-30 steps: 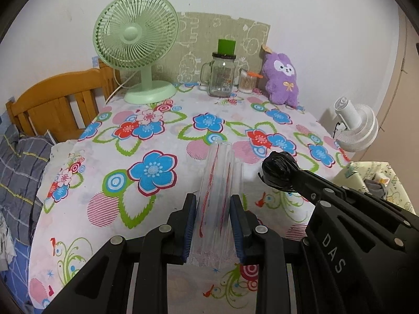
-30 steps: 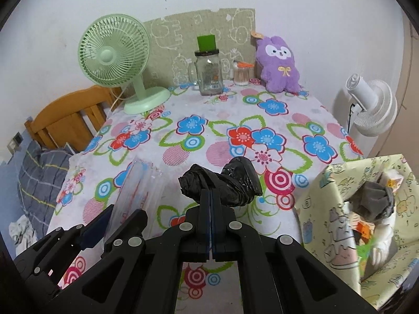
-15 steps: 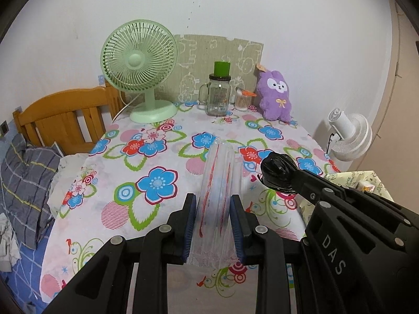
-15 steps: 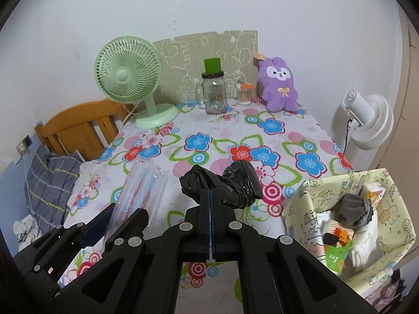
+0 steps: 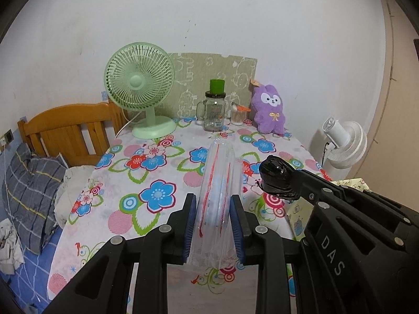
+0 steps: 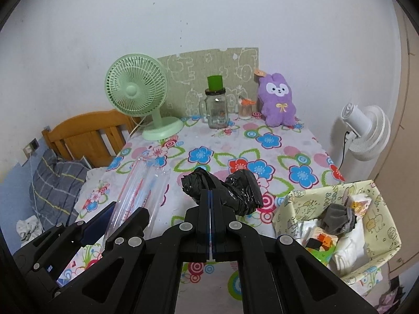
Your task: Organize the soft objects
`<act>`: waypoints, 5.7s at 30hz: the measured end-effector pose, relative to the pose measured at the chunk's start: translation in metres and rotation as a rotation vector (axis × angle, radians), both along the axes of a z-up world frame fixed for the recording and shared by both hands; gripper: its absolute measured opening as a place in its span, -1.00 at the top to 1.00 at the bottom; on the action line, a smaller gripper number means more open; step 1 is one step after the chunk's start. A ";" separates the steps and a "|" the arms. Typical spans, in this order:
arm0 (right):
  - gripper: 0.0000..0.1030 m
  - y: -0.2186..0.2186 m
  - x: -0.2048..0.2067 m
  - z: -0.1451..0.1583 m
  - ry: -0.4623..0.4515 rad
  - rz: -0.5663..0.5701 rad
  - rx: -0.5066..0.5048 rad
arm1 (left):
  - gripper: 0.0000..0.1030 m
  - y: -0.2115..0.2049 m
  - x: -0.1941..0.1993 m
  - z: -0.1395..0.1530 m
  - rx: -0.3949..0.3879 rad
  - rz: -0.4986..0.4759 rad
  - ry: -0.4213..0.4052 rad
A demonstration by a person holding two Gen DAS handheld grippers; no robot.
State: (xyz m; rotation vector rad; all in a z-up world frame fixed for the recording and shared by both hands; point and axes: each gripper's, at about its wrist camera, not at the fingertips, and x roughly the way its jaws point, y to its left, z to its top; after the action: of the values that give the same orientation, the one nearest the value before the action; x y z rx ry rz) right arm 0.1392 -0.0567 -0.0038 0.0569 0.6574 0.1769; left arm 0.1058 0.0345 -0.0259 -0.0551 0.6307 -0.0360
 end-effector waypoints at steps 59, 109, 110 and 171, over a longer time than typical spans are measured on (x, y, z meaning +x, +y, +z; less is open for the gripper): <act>0.94 -0.177 0.006 -0.023 0.068 -0.222 0.023 | 0.50 -0.175 0.041 -0.024 -0.027 -0.303 0.084; -0.50 -0.181 -0.021 -0.043 0.108 -0.177 0.055 | -0.73 -0.168 0.011 -0.035 0.060 -0.258 0.120; -0.55 -0.178 -0.022 -0.041 0.103 -0.171 0.050 | -0.74 -0.167 0.009 -0.034 0.061 -0.258 0.114; -0.99 -0.071 -0.111 0.039 -0.207 -0.097 0.017 | -0.99 0.002 -0.094 0.039 0.049 0.099 -0.149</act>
State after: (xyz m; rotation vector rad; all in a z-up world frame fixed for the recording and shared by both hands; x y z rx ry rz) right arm 0.0285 -0.1276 0.0352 0.0853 0.4454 0.0927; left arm 0.0118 0.0368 0.0135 -0.0357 0.4796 0.0701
